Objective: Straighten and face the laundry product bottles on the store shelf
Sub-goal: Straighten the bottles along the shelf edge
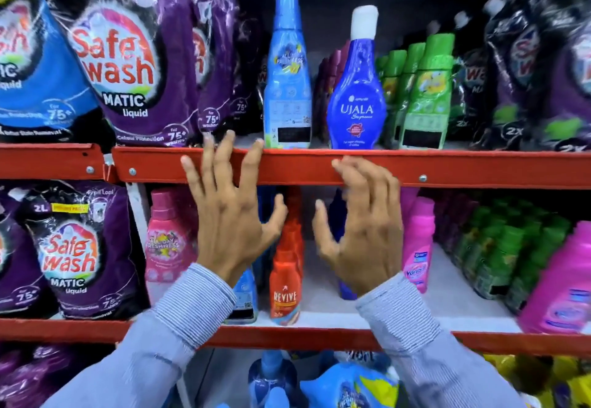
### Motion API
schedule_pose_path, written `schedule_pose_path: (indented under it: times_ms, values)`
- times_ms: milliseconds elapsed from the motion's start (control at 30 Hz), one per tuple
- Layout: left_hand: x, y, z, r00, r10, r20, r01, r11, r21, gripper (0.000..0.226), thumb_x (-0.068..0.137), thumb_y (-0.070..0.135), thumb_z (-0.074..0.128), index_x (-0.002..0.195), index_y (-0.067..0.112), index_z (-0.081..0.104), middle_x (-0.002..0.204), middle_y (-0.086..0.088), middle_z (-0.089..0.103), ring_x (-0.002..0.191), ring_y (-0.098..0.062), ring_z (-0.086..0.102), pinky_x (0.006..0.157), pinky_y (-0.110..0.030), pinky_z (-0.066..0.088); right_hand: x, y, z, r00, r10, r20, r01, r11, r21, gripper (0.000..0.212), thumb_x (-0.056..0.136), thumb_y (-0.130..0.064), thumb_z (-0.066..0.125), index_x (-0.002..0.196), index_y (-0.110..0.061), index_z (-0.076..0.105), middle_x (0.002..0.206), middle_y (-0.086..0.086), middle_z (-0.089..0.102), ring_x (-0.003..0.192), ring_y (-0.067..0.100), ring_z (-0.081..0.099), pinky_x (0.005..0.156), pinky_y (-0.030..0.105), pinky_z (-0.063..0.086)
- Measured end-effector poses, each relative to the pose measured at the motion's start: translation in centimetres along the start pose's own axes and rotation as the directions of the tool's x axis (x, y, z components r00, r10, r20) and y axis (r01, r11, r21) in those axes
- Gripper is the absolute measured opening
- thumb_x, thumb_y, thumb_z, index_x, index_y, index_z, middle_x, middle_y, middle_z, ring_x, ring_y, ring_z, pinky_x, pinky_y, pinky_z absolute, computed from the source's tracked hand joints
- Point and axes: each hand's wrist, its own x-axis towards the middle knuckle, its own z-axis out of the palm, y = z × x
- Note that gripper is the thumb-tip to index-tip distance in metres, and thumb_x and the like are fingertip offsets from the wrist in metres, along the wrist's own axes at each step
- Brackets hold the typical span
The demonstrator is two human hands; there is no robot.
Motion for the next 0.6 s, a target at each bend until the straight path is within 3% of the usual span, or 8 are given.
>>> schedule_pose_path:
  times_ms: [133,233,433,600]
  values:
    - [-0.2,2.3,0.9,0.993,0.118,0.01,-0.117,0.993,-0.023,0.083,0.08,0.043,0.068,0.153,0.019,0.038,0.164,-0.023,0.028,0.155,-0.042,0.02,0.124,-0.07,0.013,5.3,0.8,-0.6,0.998,0.057,-0.019,-0.059,0.988,-0.142,0.066,0.084,-0.034,0.057,0.144,-0.012,0.039,0.152,0.013,0.037,0.143,0.034,0.03,0.12,0.044,0.023]
    - [0.4,3.1,1.6,0.984,0.178,0.02,-0.177,0.983,-0.046,0.082,0.081,0.041,0.067,0.154,0.017,0.038,0.164,-0.023,0.03,0.155,-0.043,0.019,0.126,-0.067,0.012,8.4,1.5,-0.5,0.991,0.135,0.003,-0.132,0.97,-0.203,0.077,0.085,-0.042,0.052,0.151,-0.013,0.024,0.159,0.013,0.024,0.146,0.034,0.022,0.122,0.043,0.018]
    - [1.1,3.9,1.8,0.979,0.202,0.024,-0.202,0.979,-0.031,0.077,0.084,0.042,0.063,0.152,0.013,0.041,0.158,-0.018,0.042,0.153,-0.039,0.027,0.13,-0.055,0.001,11.2,1.8,0.5,0.948,0.286,0.141,-0.258,0.948,-0.187,0.101,0.078,-0.053,0.066,0.152,-0.009,0.011,0.154,0.014,0.032,0.129,0.034,0.045,0.1,0.043,0.044]
    - [1.6,3.7,1.3,0.979,0.202,0.025,-0.202,0.979,-0.008,0.068,0.083,0.04,0.064,0.145,0.017,0.05,0.135,-0.013,0.06,0.134,-0.038,0.051,0.127,-0.058,0.02,11.6,2.4,0.8,0.946,0.294,0.132,-0.268,0.945,-0.186,0.104,0.071,-0.055,0.074,0.148,-0.009,0.021,0.144,0.011,0.043,0.122,0.033,0.053,0.094,0.043,0.047]
